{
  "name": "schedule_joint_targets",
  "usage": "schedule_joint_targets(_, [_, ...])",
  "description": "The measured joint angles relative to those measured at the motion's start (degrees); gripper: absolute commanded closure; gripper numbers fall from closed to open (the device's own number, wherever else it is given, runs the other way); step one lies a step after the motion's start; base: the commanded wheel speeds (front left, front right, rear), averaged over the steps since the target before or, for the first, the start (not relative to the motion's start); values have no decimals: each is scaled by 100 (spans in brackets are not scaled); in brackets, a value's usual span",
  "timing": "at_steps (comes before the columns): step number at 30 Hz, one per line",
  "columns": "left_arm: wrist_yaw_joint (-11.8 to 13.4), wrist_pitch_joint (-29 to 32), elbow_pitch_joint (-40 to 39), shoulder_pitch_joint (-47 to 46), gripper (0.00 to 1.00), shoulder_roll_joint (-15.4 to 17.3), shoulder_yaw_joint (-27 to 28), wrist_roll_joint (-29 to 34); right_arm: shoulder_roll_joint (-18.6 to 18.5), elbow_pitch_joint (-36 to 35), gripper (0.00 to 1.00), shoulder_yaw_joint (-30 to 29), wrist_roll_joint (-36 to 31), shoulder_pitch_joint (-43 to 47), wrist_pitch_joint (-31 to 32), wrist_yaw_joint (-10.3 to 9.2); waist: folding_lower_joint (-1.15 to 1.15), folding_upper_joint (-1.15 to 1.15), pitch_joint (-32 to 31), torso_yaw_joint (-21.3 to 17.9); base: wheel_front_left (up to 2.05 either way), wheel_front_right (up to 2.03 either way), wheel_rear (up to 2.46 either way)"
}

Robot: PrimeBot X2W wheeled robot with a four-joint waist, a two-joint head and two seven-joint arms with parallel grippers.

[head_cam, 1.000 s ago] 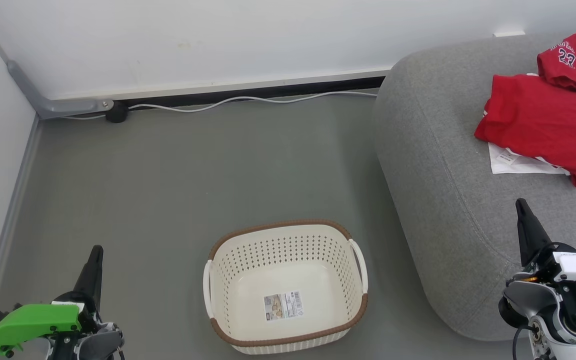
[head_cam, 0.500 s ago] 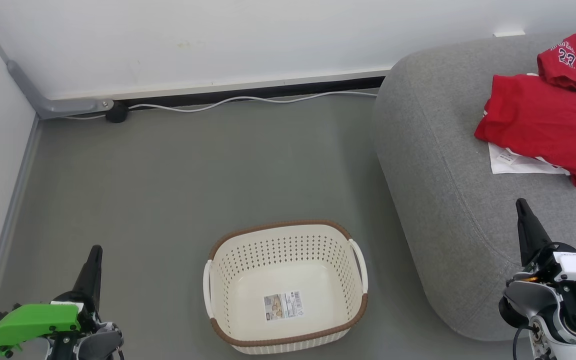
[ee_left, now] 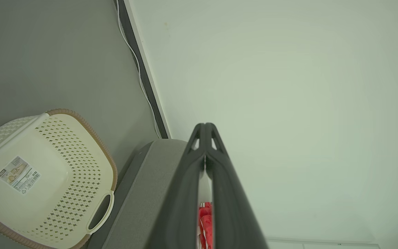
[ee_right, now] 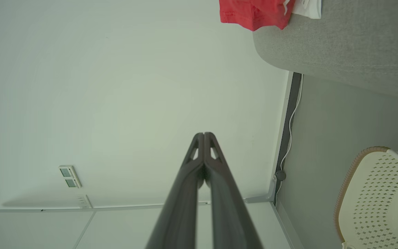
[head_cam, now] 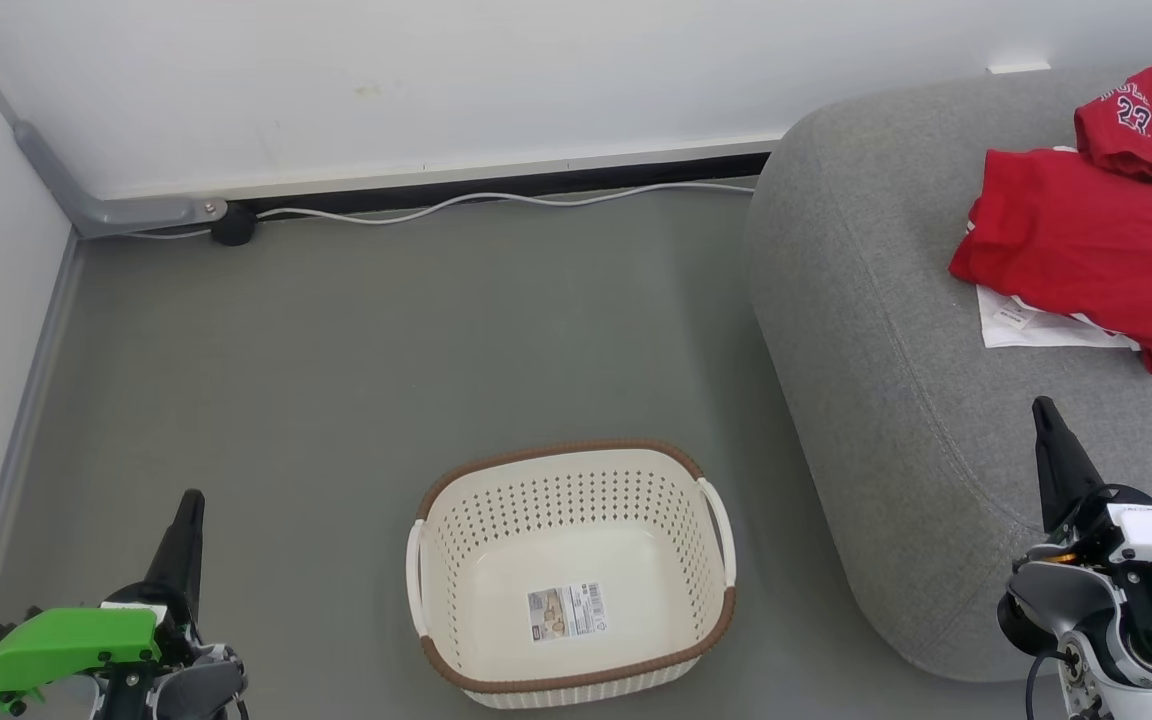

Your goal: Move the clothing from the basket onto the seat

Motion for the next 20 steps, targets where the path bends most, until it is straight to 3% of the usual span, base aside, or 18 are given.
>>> schedule_joint_targets(20, [0,24,-9,0,100,-20,18,5,7,-11,100,-14,-3,-1,2,0,0,0,0,0,0,0,0])
